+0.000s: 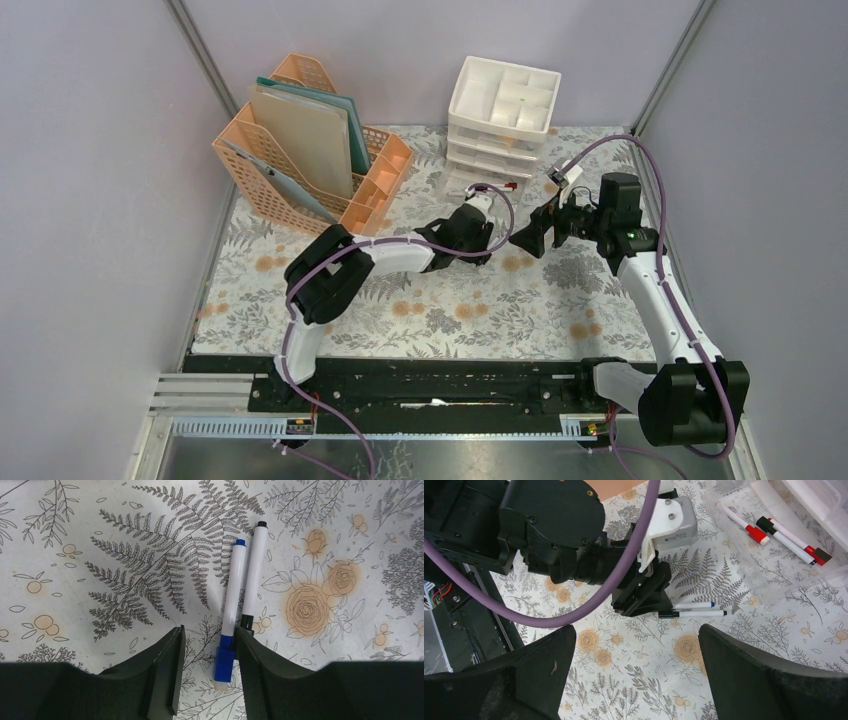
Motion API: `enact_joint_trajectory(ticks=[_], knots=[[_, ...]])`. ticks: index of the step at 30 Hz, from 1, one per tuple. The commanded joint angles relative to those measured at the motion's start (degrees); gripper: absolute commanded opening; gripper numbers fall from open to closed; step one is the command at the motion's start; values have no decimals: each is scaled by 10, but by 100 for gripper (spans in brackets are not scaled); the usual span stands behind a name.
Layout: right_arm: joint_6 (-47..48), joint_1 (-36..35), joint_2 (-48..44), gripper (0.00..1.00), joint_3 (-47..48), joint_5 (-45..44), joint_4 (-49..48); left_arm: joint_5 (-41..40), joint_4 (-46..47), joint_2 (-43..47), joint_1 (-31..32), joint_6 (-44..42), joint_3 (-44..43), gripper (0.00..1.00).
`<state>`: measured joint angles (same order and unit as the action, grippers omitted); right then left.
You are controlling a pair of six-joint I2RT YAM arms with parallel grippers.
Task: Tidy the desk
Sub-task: Pick up the stationery from the center of the board.
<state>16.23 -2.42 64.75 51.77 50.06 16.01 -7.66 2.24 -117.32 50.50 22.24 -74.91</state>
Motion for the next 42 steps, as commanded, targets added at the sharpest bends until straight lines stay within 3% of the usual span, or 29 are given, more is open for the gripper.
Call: enact_joint_trajectory(ticks=[1, 17, 22, 27, 29, 36, 42], knots=[[6, 6, -10, 100, 0, -3, -13, 7, -21, -17, -1, -18, -42, 46], [6, 8, -9, 100, 0, 1, -13, 12, -61, -45, -1, -25, -60, 41], [5, 9, -7, 100, -1, 4, -13, -19, -73, -34, -1, -27, -33, 29], [5, 9, -6, 100, -1, 6, -13, -59, -72, -5, 0, -24, 13, 3], [5, 10, -5, 100, -1, 8, -13, -72, -69, 11, 0, -21, 33, 0], [-9, 10, -1, 100, -11, 36, -27, -86, 16, 115, -1, 13, 135, 0], [-97, 10, 10, 100, -51, 139, -115, -17, 176, 248, 1, 51, 282, 0]])
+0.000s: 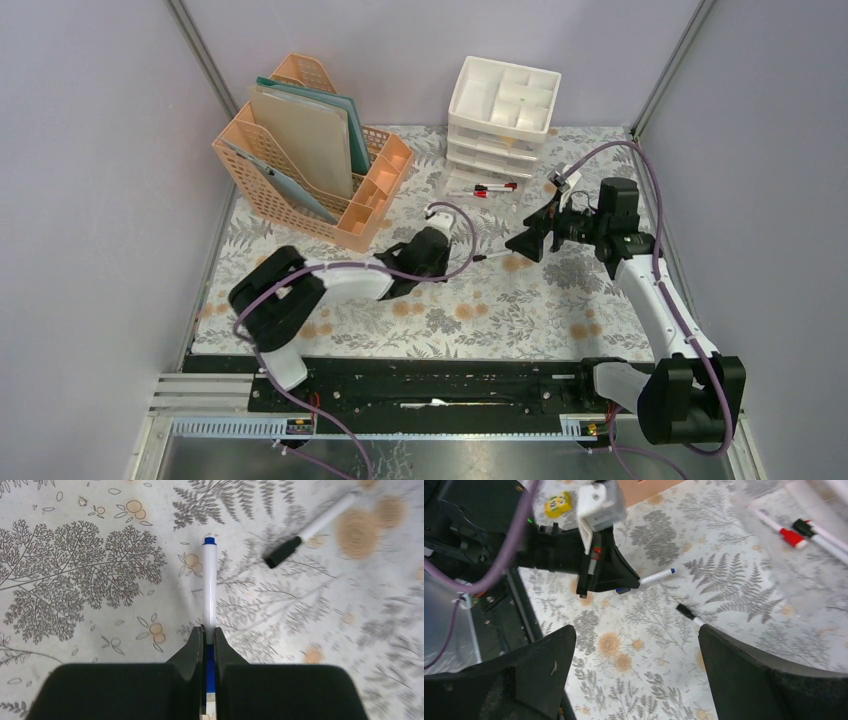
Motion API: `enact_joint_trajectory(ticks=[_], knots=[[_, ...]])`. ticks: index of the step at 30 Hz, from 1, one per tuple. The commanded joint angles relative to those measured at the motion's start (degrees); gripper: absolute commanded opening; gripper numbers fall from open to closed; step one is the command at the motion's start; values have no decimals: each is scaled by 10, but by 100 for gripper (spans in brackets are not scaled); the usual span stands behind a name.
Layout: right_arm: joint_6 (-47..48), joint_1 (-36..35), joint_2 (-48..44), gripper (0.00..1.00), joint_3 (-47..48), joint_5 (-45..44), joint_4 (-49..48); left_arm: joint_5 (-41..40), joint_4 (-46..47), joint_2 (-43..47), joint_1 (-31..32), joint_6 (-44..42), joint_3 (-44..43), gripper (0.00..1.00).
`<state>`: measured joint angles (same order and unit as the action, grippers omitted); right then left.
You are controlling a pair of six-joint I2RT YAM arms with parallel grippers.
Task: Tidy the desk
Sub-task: Pick up the stationery from the center of the board.
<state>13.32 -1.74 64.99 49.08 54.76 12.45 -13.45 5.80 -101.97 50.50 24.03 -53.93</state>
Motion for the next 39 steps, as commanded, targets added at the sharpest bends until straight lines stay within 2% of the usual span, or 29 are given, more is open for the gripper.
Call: enact_joint_trajectory(ticks=[1, 3, 5, 7, 11, 15, 24, 39], knots=[[-96, 3, 12, 100, -35, 121, -107, 56, 168, 117, 1, 41, 98, 0], [-195, 2, 20, 100, -65, 167, -204, 75, 227, 161, 4, 60, 149, 0], [-315, 2, 28, 100, -104, 182, -363, 88, 291, 201, 9, 83, 196, 0], [-371, -2, 34, 100, -128, 181, -424, 103, 350, 234, 14, 107, 237, 0], [-360, -28, 38, 100, -132, 168, -415, 111, 446, 277, 23, 157, 296, 0], [-338, -68, 50, 100, -129, 162, -394, 109, 517, 282, 40, 190, 317, 0], [-304, -129, 94, 100, -111, 162, -351, 100, 538, 254, 71, 186, 291, 0], [-327, -137, 104, 100, -111, 168, -366, 94, 545, 220, 91, 180, 271, 0]])
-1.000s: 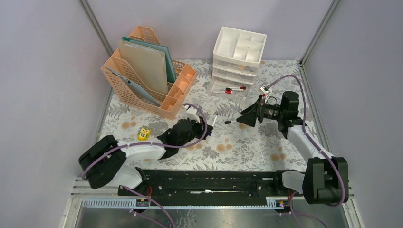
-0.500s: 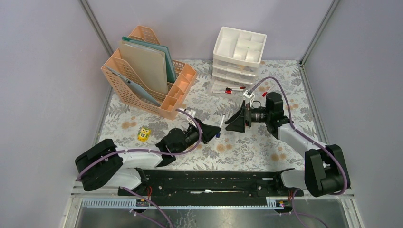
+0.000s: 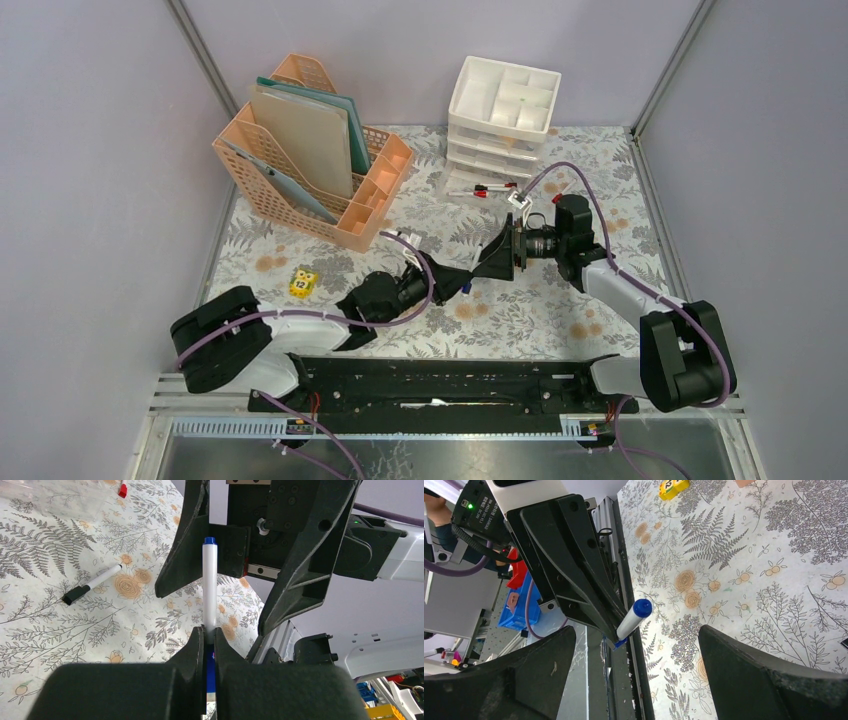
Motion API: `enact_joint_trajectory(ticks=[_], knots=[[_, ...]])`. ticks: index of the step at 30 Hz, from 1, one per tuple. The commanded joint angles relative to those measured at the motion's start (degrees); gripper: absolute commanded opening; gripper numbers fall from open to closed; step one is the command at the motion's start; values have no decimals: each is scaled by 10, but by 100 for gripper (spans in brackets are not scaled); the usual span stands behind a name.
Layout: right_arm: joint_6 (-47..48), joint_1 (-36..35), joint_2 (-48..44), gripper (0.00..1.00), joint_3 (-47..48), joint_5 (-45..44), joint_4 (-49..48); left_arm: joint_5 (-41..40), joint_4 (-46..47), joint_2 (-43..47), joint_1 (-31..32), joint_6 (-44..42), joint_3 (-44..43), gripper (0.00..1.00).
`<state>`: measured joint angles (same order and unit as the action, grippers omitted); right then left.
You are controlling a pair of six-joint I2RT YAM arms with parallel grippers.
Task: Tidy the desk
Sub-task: Pick up the stationery from the center of the board.
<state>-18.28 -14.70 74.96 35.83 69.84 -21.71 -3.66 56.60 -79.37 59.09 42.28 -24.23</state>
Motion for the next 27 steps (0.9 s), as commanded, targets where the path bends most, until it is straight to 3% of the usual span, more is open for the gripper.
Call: enact_joint_trajectory(ticks=[1, 7, 12, 15, 22, 23, 27], knots=[[-18, -9, 6, 100, 20, 19, -31, -6, 37, -8, 6, -3, -28, 0], [-41, -19, 6, 93, 19, 24, -54, -7, 33, -24, 8, -4, -41, 0], [-56, -20, 5, 76, 19, 24, -67, -8, 39, -36, 9, -1, -45, 0], [-61, -19, 6, 58, 21, 23, -70, -8, 39, -37, 9, -1, -47, 0], [-58, -20, 5, 4, 26, 27, -69, -15, 38, -35, 9, 0, -44, 0], [-52, -20, 5, 0, 28, 28, -66, -15, 38, -35, 9, 0, -43, 2], [-5, -20, -3, 0, 39, 18, -20, -13, 38, -22, 9, -5, -34, 28]])
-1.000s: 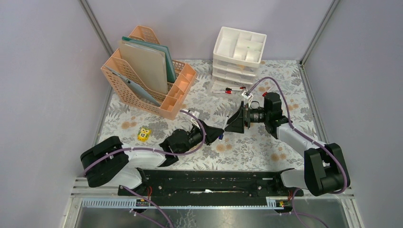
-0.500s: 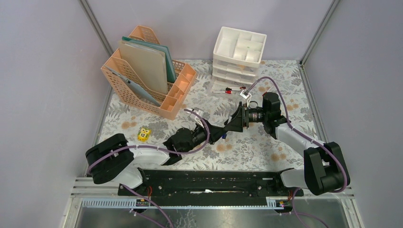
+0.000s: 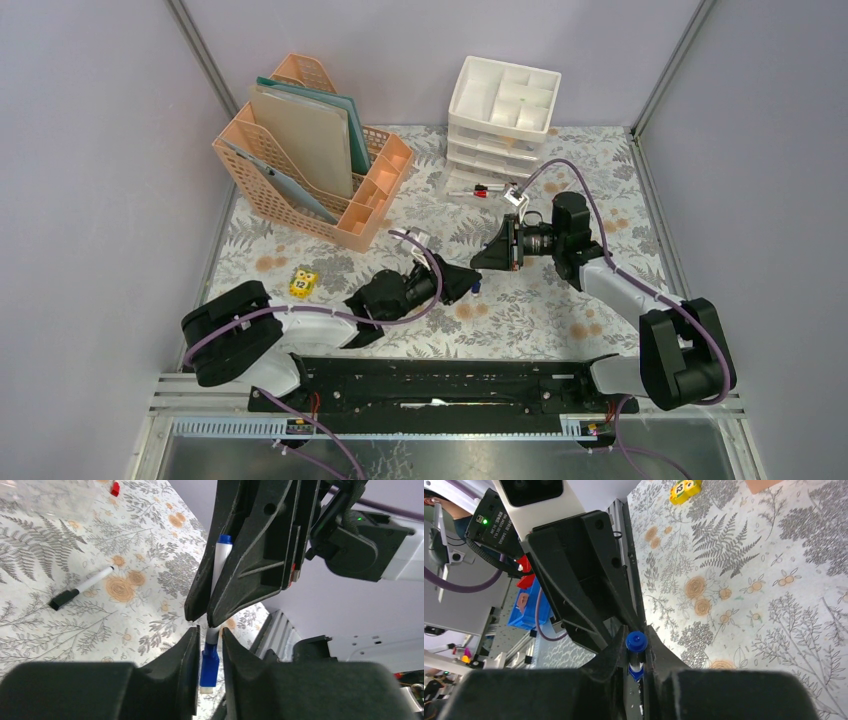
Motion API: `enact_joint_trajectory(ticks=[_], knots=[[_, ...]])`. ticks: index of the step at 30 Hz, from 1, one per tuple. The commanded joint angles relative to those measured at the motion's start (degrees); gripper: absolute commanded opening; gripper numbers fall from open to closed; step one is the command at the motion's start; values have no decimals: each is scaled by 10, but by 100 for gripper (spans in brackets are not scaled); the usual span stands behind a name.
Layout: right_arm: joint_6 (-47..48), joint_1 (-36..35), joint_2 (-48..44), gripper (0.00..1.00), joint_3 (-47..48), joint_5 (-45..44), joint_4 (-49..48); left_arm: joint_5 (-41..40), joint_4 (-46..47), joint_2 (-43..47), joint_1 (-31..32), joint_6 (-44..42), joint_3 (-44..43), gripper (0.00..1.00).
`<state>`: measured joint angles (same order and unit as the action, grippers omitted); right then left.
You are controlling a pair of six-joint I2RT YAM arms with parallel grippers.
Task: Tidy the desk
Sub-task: Pick up the stationery from the center of the board.
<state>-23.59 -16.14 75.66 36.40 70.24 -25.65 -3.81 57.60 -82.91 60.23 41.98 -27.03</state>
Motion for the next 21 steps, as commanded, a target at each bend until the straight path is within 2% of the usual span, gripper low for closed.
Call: enact_joint_trajectory(ticks=[1, 6, 11, 16, 21], knots=[[65, -6, -13, 0, 36, 11, 31, -13, 27, 21, -2, -4, 0, 34], [195, -2, -27, 0, 72, -26, 166, -43, -6, 89, -2, -29, 45, 72], [353, 1, -37, 0, 134, -123, 322, -105, -115, 185, -3, -79, 81, 98], [506, 1, -16, 0, 217, -252, 403, -219, -271, 253, -5, -125, 89, 99], [611, -1, 56, 0, 320, -382, 415, -312, -320, 254, -6, -179, 111, 99]])
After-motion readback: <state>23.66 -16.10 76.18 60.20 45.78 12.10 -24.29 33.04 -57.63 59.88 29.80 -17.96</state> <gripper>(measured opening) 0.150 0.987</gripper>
